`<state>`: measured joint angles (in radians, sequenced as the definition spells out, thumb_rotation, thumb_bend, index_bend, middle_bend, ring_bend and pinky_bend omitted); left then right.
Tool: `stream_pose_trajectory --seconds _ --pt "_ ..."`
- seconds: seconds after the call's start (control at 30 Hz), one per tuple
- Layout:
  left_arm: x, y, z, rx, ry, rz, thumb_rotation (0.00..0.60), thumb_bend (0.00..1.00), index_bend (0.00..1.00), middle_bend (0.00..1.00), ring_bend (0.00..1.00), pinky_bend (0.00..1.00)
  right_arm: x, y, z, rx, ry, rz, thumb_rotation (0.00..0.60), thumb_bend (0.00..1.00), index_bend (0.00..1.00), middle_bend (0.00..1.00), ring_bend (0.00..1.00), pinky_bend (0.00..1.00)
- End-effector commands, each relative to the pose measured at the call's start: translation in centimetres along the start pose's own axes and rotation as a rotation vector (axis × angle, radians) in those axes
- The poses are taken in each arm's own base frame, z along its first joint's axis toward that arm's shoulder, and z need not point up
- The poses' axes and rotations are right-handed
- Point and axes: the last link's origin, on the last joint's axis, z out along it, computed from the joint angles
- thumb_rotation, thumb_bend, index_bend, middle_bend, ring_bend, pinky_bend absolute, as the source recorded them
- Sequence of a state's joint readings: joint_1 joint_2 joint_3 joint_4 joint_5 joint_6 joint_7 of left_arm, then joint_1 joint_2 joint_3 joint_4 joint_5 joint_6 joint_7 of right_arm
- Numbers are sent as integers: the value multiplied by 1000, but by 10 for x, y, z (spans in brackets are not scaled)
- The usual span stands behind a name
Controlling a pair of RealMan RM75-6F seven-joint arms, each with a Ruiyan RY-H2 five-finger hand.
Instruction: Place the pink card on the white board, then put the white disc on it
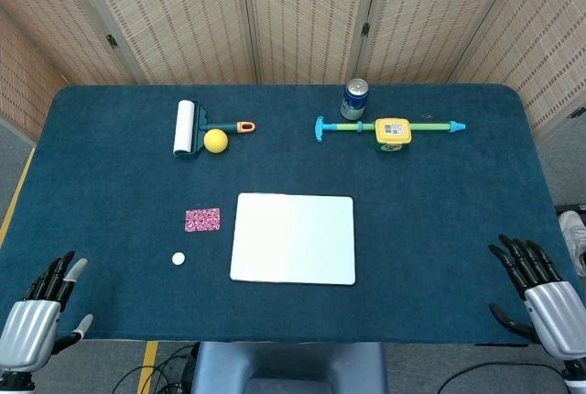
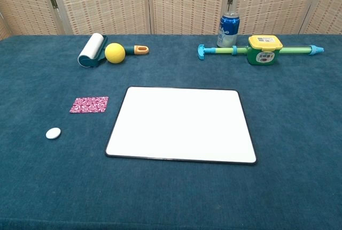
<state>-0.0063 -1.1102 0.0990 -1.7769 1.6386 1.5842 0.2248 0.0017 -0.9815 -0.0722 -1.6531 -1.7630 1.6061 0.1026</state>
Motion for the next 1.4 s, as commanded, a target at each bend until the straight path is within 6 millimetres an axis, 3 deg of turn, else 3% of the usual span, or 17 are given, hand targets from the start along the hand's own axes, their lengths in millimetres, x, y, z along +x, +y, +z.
stream_pose_trajectory --seconds 0.03,0.23,0.4,0.47,0.5,0.53,0.6,0.67,0.73,1.03,1.4 --pt "-1 -1 2 2 -10 3 600 326 0 9 23 223 -1 0 2 0 -1 -2 600 197 0 0 0 0" --pt "-3 6 3 1 -36 -7 600 326 0 9 23 223 1 1 3 5 -2 15 600 197 0 0 0 0" --pt "4 31 11 -26 -57 31 600 326 0 23 51 272 0 -1 2 29 -17 29 600 197 0 0 0 0" --pt "7 41 19 -30 -67 57 600 326 7 156 227 461 -1 -1 3 38 -25 31 600 197 0 0 0 0" --pt "8 49 26 -44 -73 72 600 326 20 324 391 604 -1 -1 3 44 -27 37 600 197 0 0 0 0" --pt "8 56 32 -53 -83 75 600 326 45 570 597 770 -1 -1 4 49 -28 42 600 197 0 0 0 0" --pt "7 70 44 -77 -111 77 600 326 96 876 829 936 1 -2 5 63 -24 56 600 197 0 0 0 0" --pt "7 81 56 -93 -126 91 600 326 150 995 958 998 2 -2 5 73 -18 67 600 197 0 0 0 0" --pt "5 92 68 -90 -142 105 600 326 192 1000 998 1000 3 -1 4 76 -20 75 600 197 0 0 0 0" --pt "-12 131 132 -11 -262 97 600 326 255 1000 1000 1000 5 7 7 77 -34 112 600 202 0 0 0 0" --pt "-29 170 190 136 -348 113 600 326 238 1000 1000 1000 4 18 16 65 -68 150 600 202 0 0 0 0"
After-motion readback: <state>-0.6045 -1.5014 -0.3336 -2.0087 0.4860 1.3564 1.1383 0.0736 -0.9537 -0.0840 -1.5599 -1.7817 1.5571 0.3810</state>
